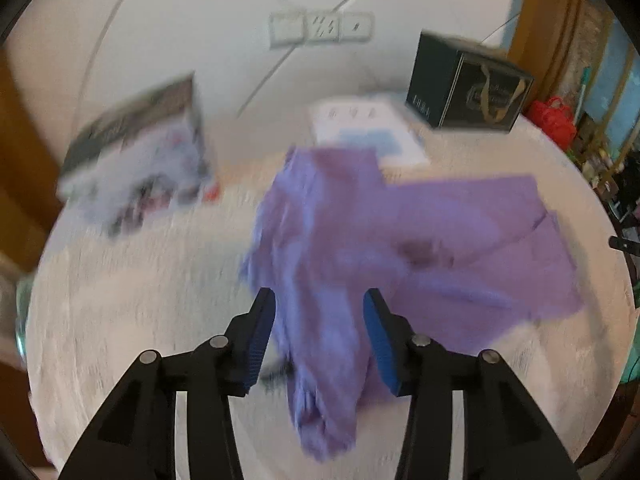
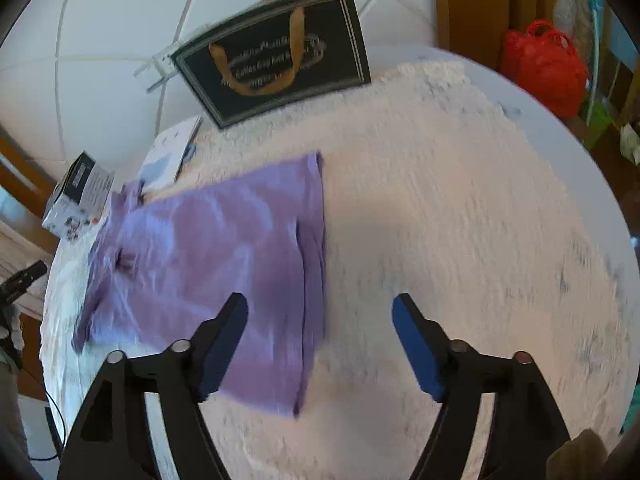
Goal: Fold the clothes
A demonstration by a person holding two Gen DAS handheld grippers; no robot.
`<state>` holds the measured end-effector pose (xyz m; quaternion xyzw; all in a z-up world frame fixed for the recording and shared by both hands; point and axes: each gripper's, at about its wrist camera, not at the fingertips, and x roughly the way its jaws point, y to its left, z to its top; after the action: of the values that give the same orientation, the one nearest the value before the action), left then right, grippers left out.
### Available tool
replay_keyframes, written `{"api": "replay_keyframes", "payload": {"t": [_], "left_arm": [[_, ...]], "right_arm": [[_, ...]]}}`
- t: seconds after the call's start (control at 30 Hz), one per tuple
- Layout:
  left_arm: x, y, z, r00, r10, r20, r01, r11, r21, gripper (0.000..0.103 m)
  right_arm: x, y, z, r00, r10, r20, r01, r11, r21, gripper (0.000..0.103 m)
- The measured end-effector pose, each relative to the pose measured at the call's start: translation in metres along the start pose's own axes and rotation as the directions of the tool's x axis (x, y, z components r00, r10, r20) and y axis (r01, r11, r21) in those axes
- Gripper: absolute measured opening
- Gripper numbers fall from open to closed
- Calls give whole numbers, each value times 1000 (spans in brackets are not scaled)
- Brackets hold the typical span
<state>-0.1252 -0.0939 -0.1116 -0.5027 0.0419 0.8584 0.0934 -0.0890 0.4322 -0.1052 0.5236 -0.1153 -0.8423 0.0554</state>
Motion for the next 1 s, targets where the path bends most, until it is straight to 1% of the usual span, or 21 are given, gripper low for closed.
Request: {"api": "replay_keyframes", "payload": {"t": [0.07,0.1,0.2,0.27,0.33,0.37,0.4,0.43,0.47,0.5,0.53,0.57,0.6,0.63,0.67,0.77,0.87,0.93,1.0], "left_arm": [[7,-1,-32,999,7,-32,-8,999,-31,46],[11,-4,-42,999,15,-41,-17,999,-39,46],[22,-14,-62,997,53,-49,-55,997,-47,46],[30,-21,-74,995,78,-55,-81,995,-52,46],[37,-28,-87,993,104,-61,-107,993,-56,46],[41,-29,-92,991,114,-64,-118,991,-62,46],[45,-28,-93,991,116,-69,-121,990,-77,41],[47,-26,-94,991,112,-75,-119,988,-98,28],[49,-23,-96,991,108,-82,-117,986,-119,2],[47,-20,-96,992,101,-80,-112,983,-144,2],[39,-16,-97,994,91,-62,-100,980,-170,2],[29,-13,-97,995,90,-40,-96,979,-182,2],[20,-11,-99,995,101,-21,-103,977,-185,2],[10,-8,-100,994,111,-4,-110,976,-189,2],[-1,-4,-103,993,118,10,-114,974,-196,2],[-34,11,-115,992,121,37,-109,967,-231,2],[-64,18,-134,991,120,52,-105,966,-235,2],[-79,18,-151,992,119,42,-106,967,-231,2],[-87,17,-169,994,107,18,-100,968,-230,2]], "right_arm": [[6,4,-24,999,-3,-33,3,1000,-13,77],[9,6,-36,999,-5,-49,4,1000,-19,77],[22,15,-62,996,14,-87,-17,999,-36,78],[28,25,-70,996,23,-89,-29,997,-67,78],[34,39,-73,998,17,-67,-26,991,-130,84],[39,45,-74,998,12,-62,-22,987,-159,92],[44,52,-75,998,8,-60,-20,981,-191,95],[51,59,-76,998,-1,-60,-12,975,-220,95],[57,65,-76,998,-22,-62,7,969,-247,95],[62,70,-78,997,-52,-61,34,960,-276,95],[67,75,-80,995,-84,-57,63,950,-307,94],[71,80,-82,992,-116,-52,92,937,-338,79],[73,82,-82,989,-144,-45,119,929,-349,28],[69,79,-80,989,-147,-33,128,936,-326,9],[62,74,-77,990,-139,-18,128,948,-290,3],[32,57,-69,993,-114,38,119,974,-191,3],[-14,38,-73,994,-72,85,81,991,-110,3],[-39,27,-80,993,-66,96,74,994,-76,3],[-62,13,-90,995,-48,86,51,998,-34,3]]}}
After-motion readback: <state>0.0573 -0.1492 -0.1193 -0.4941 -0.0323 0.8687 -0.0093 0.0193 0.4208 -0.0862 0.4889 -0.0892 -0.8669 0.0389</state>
